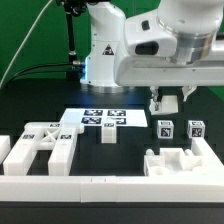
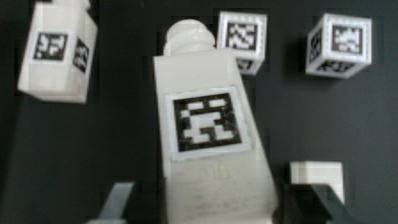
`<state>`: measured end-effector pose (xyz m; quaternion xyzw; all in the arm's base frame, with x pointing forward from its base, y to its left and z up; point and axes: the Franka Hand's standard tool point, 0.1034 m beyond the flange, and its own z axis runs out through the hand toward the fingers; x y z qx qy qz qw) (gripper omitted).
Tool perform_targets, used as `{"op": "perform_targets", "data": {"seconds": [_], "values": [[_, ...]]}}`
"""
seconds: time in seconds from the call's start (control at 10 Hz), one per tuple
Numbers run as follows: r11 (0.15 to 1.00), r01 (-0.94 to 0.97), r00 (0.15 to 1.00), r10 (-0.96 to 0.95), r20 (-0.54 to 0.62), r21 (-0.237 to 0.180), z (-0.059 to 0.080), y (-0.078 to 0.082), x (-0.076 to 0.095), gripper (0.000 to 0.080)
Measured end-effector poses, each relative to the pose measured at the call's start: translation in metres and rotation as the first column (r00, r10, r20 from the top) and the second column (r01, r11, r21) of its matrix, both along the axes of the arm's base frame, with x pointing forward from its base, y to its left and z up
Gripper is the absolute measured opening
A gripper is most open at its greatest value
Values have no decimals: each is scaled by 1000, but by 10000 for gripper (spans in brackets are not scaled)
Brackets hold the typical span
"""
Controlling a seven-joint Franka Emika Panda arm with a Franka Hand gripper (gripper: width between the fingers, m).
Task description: Assemble chair
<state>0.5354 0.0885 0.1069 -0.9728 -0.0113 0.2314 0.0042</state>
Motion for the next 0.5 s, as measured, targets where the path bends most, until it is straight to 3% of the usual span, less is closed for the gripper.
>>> {"op": "perform_targets", "data": {"seconds": [0.2,0.3,0.4,0.5], "values": [[998,-56,989,50,137,37,39,7,51,282],[996,-76,974,64,217,46,49,2,68,282],[997,-68,968,55,243,45,54,0,68,282],[996,-69,937,49,347,47,54,2,77,282]]}}
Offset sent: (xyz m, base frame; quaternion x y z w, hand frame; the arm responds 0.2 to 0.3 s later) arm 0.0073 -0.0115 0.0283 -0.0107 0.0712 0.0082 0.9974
